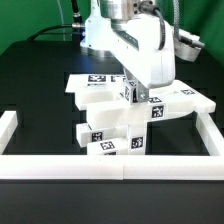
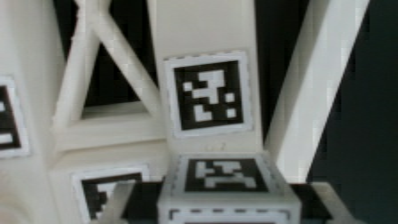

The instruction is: Assemble chair

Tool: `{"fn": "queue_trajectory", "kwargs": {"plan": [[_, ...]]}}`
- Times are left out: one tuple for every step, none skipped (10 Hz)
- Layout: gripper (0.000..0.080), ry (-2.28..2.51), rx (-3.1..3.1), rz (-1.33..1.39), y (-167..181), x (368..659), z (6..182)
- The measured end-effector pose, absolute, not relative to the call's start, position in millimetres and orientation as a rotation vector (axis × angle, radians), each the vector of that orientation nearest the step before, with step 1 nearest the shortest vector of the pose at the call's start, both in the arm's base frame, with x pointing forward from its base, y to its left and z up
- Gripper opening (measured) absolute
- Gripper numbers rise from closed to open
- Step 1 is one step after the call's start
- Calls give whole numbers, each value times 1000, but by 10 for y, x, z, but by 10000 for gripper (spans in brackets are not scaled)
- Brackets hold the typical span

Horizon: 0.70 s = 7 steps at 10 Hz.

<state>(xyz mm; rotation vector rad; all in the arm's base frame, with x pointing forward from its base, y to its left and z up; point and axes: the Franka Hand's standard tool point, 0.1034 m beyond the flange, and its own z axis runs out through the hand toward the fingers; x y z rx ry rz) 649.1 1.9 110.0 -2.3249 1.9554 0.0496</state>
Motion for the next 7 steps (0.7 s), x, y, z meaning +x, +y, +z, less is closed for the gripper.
{"fn": "queue_trajectory", "kwargs": {"plan": [[281, 2059, -2228, 61, 21, 6493, 1100], [281, 2138, -2141, 67, 23, 6501, 1098], [281, 2223, -2042, 70, 24, 6510, 1097], [281, 2292, -1959, 79, 28, 6513, 1098], [281, 2373, -1856, 81, 38, 6521, 1097], [281, 2443, -1752, 83, 76, 6529, 1095], [281, 2470, -1717, 89, 100, 6530, 1098]]}}
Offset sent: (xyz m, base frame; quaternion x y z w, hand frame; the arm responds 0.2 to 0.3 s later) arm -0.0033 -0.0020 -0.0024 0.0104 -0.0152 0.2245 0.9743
